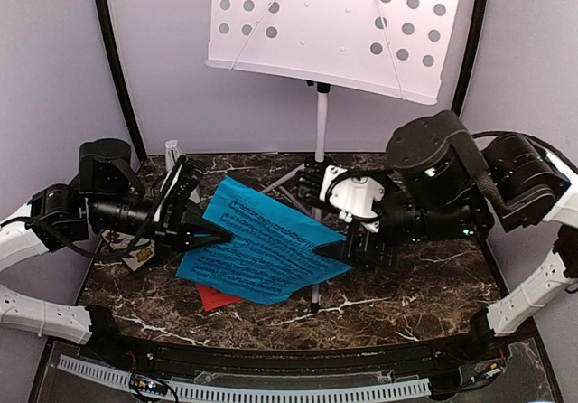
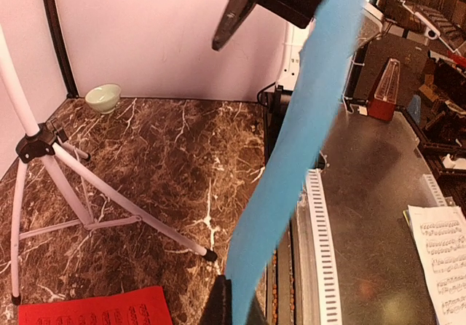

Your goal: Set up the instrument practice props

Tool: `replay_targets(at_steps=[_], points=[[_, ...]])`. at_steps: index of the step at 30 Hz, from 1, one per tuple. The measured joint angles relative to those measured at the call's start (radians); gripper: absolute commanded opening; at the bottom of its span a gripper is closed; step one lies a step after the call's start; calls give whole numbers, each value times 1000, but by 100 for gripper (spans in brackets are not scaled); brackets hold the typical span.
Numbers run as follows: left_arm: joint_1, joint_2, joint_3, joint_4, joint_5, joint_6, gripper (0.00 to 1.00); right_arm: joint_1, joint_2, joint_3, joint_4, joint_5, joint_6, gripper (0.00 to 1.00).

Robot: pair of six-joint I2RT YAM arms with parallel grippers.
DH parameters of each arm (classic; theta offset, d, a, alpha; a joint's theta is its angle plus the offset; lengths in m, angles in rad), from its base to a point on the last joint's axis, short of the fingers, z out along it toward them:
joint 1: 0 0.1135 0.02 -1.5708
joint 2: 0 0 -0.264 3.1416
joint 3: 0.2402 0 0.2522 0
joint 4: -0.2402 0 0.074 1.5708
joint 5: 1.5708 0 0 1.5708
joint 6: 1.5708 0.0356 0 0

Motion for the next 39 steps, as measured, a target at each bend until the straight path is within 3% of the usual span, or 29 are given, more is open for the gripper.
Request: replay_targets(at_steps=[3, 13, 18, 22, 23, 26, 33, 36, 37, 39], points=[[17, -18, -13, 43, 17, -30, 0, 1, -88, -68, 106, 37, 18, 99], [142, -51, -60, 279, 145, -206, 0, 2, -452, -487, 525, 73, 142, 100], [149, -12, -66, 436, 208, -333, 0, 2, -462, -612, 677, 68, 170, 99], [149, 18, -80, 547, 250, -425, 0, 2, -404, -666, 792, 69, 158, 91], [149, 24, -82, 568, 256, -441, 0, 2, -399, -677, 816, 69, 152, 74], [149, 37, -95, 645, 271, -494, 0, 0, -397, -711, 909, 69, 145, 49], [149, 77, -101, 757, 283, -570, 0, -22, -400, -734, 1083, 64, 160, 22], [149, 103, -102, 783, 282, -590, 0, -35, -397, -732, 1120, 62, 164, 0], [149, 111, -102, 788, 280, -593, 5, -39, -394, -729, 1125, 61, 164, 0], [149, 124, -102, 792, 269, -596, 28, -46, -385, -716, 1125, 58, 163, 0]])
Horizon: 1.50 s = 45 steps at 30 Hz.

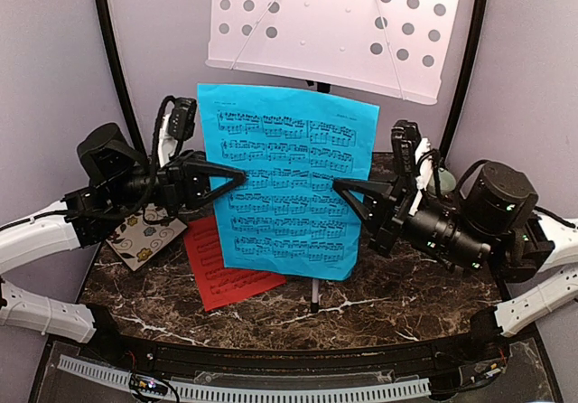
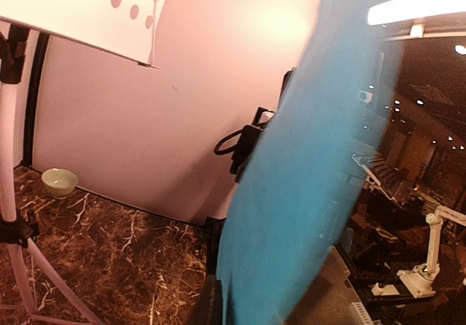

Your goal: Set up the instrument practice props

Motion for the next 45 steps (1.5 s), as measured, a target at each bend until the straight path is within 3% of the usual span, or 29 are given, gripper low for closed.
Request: replay_targets(at_steps=[2, 3, 4, 8, 14, 22, 28, 36, 45], points=[[0, 9, 2, -13, -27, 18, 67, -3, 3, 11, -2, 1, 0, 0], [0, 12, 5, -32, -46, 28, 78, -4, 2, 14, -5, 6, -1, 0], [2, 14, 6, -51, -71, 44, 82, -5, -4, 16, -9, 10, -1, 0], [42, 35, 30, -192, -194, 135, 83, -8, -75, 11, -55, 54, 1, 0], [169, 177, 5, -248, -342, 233, 81, -12, -223, -9, -129, 66, 26, 0], [179, 457, -11, -206, -437, 540, 80, -15, -288, -32, -243, 58, 65, 0], [190, 686, 134, -189, -446, 811, 78, -16, -287, -33, -299, 37, 79, 0], [258, 860, 328, -175, -401, 1001, 68, -16, -293, -33, -338, 15, 105, 0], [270, 1001, 420, -155, -361, 1075, 28, -16, -282, 8, -398, 3, 107, 0]])
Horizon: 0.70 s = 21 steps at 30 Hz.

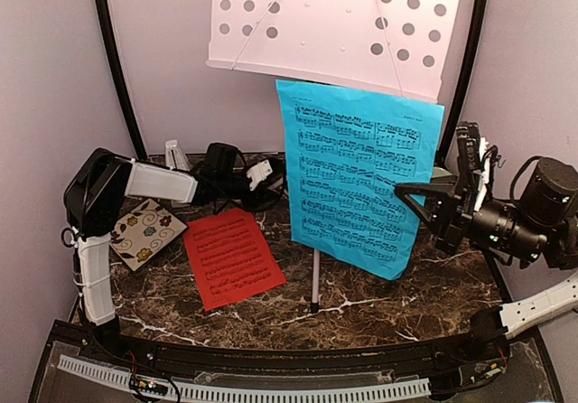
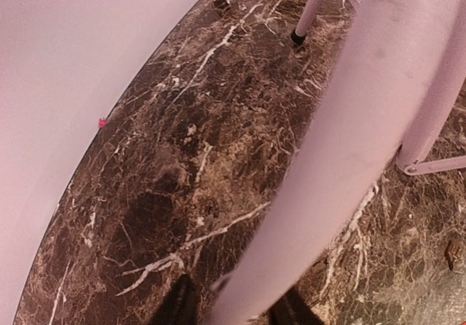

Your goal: Set up the instrument practice props

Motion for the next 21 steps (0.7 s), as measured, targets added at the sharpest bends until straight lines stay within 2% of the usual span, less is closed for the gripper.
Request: replay_targets(at_steps=[5, 10, 15, 17, 21], points=[[8, -5, -4, 13, 14, 2, 16, 0, 3, 48, -30, -27, -17, 0], [3, -74, -114, 71, -5, -11, 11, 0, 35, 93, -70, -92, -55, 0], [-1, -155, -217, 93, -27, -45, 10, 0, 107, 168, -93, -157, -96, 0], [-1, -173, -241, 99, -27, -52, 13, 0, 129, 178, -93, -180, -107, 0], [-2, -210, -290, 113, -27, -87, 43, 0, 164, 206, -104, -225, -126, 0]])
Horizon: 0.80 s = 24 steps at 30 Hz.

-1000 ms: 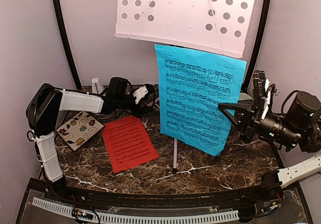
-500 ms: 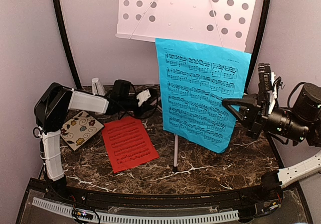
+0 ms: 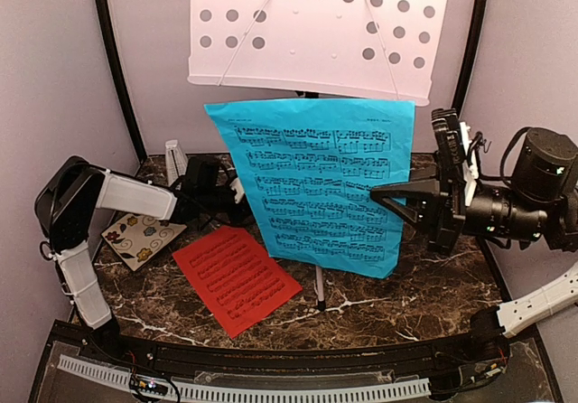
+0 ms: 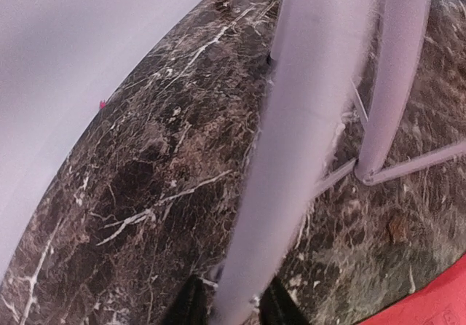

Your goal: Set up the instrument practice props

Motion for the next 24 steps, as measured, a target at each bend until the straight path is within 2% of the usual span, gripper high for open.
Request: replay_targets(at_steps=[3, 7, 13, 17, 24], points=[[-1, -32, -33, -7, -2, -53, 56, 0, 9, 28, 7, -21, -15, 0], [-10, -132, -76, -9, -38, -134, 64, 0, 38, 85, 23, -41, -42, 0], [-18, -347, -124, -1, -135, -287, 64, 0, 75, 132, 68, -34, -72, 0], [-18, -477, -170, -13, -229, -421, 62, 0, 66, 137, 127, 24, -84, 0], [-18, -555, -184, -158, -348, -618, 61, 0, 58, 186, 212, 138, -105, 0]])
